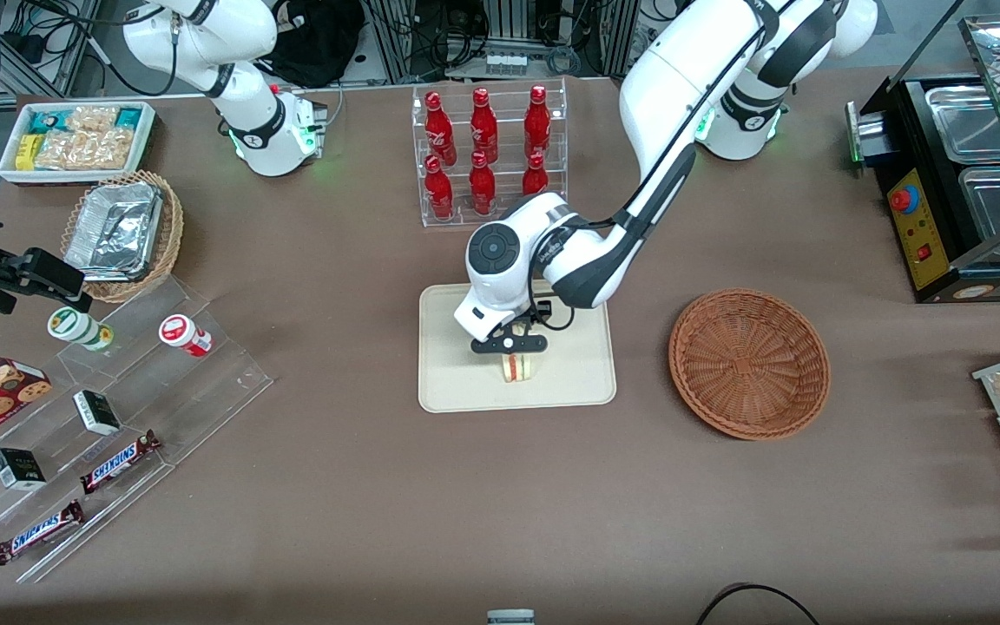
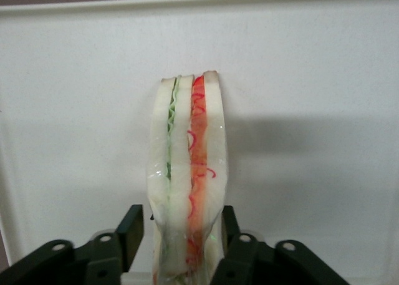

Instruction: Place sandwich from basket to tray

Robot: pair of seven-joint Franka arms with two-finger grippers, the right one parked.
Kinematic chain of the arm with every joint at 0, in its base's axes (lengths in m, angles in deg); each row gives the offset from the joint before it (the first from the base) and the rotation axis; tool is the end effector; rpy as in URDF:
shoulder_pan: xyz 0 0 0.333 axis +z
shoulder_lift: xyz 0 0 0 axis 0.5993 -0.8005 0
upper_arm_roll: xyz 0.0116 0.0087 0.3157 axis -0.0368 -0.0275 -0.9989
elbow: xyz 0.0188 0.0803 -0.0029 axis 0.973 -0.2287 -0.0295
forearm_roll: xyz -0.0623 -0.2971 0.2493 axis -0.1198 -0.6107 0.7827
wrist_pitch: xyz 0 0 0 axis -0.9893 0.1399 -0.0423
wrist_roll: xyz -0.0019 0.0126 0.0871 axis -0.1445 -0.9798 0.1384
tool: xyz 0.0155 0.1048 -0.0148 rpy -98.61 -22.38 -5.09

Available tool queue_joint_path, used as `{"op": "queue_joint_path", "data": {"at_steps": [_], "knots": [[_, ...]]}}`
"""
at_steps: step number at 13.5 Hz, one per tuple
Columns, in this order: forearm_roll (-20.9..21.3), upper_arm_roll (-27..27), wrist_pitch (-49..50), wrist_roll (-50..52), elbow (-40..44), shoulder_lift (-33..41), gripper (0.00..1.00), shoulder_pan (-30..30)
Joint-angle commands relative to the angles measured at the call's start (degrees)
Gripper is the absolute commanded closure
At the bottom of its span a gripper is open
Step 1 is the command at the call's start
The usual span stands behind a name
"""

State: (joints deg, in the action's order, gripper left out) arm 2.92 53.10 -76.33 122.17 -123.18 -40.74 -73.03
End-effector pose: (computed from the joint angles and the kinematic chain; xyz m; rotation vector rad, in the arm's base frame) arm 0.4928 -0.5164 0.2406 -3.0851 -0.0259 0.1061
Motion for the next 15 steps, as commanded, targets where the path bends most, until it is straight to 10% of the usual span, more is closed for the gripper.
{"op": "queue_joint_path", "data": {"at_steps": [1,11,15], "knots": [[0.2,-0.4,4.5,1.5,0.7,4.3,0.0,0.6],[-2.5,-0.3,27.0,-0.7,-8.4,35.3,0.0,17.1],[-9.4,-0.4,29.0,-18.9,-16.9,45.5,0.0,28.6]]}}
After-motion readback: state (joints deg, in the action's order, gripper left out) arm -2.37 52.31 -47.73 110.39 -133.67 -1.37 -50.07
